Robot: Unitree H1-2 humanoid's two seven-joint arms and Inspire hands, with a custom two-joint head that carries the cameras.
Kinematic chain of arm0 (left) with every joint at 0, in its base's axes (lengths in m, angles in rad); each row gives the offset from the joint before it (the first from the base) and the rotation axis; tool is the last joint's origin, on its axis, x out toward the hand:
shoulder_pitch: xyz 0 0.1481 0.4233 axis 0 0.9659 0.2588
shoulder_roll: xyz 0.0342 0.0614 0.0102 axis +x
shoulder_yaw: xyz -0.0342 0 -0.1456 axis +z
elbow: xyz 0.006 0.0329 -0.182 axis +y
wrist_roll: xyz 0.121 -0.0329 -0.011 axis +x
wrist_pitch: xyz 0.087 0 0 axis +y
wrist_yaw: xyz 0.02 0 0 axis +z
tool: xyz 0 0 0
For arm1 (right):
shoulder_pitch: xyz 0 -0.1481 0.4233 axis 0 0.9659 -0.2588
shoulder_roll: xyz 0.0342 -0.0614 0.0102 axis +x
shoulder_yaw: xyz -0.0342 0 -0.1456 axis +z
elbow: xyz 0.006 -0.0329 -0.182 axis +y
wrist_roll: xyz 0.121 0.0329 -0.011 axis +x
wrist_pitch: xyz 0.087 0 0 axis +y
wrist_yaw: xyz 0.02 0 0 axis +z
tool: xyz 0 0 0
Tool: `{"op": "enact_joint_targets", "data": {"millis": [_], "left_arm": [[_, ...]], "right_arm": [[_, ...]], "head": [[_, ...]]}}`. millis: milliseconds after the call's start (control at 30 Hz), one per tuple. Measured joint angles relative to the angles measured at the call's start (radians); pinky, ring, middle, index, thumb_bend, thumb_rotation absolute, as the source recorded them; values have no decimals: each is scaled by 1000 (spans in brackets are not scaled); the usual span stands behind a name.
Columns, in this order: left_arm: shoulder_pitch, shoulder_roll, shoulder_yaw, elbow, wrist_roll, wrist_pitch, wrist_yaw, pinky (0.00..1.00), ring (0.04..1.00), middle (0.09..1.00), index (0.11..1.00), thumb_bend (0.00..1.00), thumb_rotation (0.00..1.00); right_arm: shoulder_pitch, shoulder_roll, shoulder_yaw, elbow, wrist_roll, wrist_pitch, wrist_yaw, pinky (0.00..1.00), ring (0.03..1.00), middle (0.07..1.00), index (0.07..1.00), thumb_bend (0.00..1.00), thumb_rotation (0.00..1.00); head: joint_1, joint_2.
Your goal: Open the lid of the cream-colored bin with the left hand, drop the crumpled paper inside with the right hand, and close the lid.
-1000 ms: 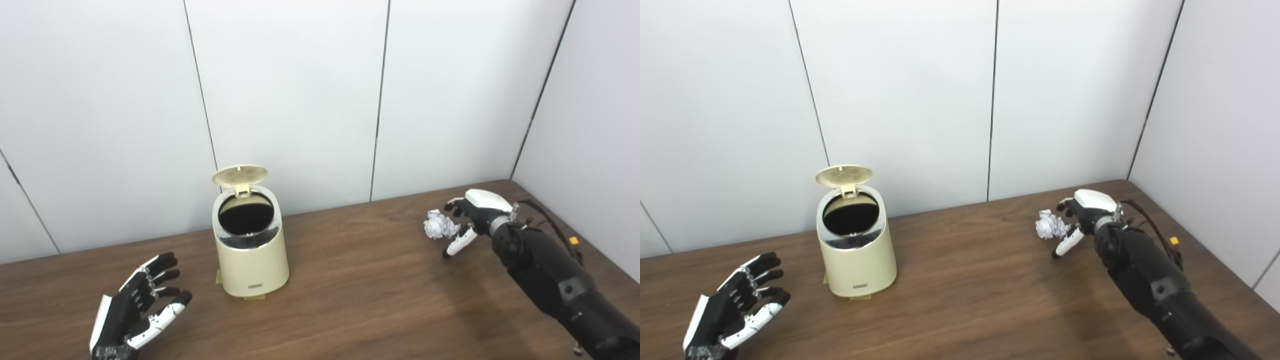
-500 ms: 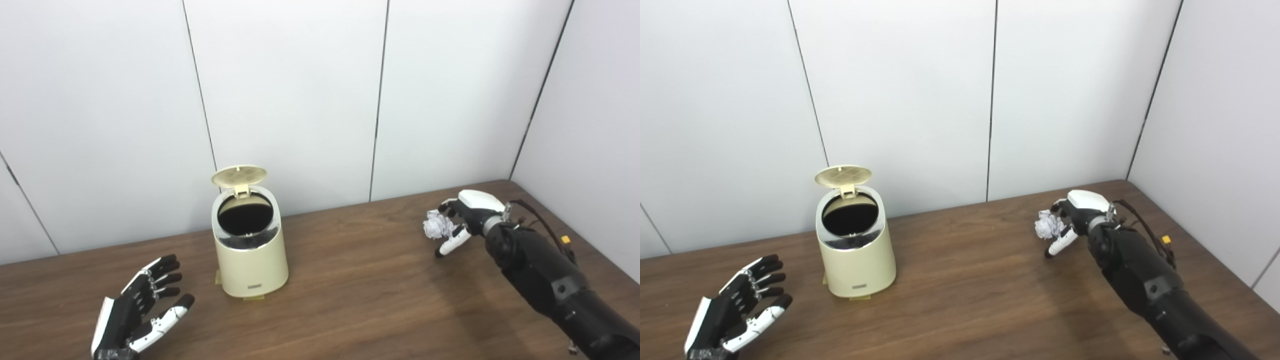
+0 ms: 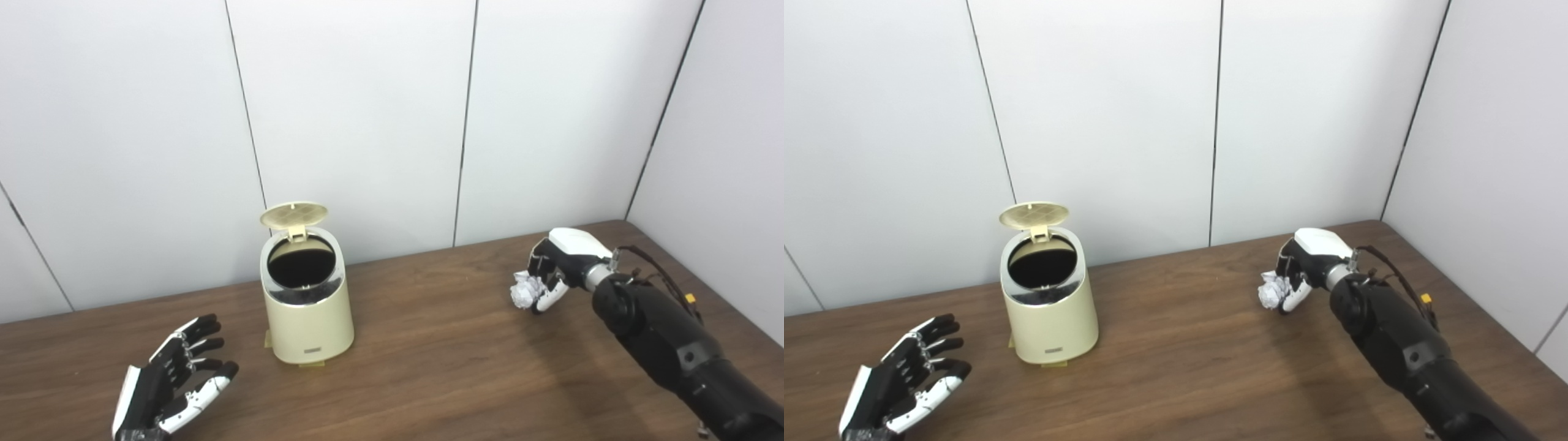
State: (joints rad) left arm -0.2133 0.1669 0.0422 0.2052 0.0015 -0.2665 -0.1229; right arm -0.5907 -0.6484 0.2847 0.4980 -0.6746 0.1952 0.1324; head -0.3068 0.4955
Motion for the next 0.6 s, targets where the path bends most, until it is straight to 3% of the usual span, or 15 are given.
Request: {"op": "enact_joint_targets", "data": {"millis": [233, 433, 533, 600], "left_arm": [[2, 0, -5, -6, 8, 7, 0, 709, 772, 805, 834, 643, 198], [4, -1, -6, -10, 8, 15, 0, 699, 779, 809, 836, 651, 218], [5, -1, -6, -10, 8, 15, 0, 692, 772, 807, 835, 653, 220], [5, -1, -7, -10, 9, 15, 0, 698, 774, 808, 837, 664, 231]], "right_arm": [[8, -12, 16, -21, -35, -7, -4, 833, 684, 514, 470, 527, 0], [33, -21, 5, -48, -52, -45, -22, 921, 702, 496, 483, 529, 0], [56, -21, -14, -118, -51, -48, -27, 916, 696, 498, 481, 530, 1], [58, -18, -32, -168, -44, -51, -27, 860, 676, 490, 486, 530, 2]], "head": [[6, 9], [20, 11], [21, 11], [25, 9]]}}
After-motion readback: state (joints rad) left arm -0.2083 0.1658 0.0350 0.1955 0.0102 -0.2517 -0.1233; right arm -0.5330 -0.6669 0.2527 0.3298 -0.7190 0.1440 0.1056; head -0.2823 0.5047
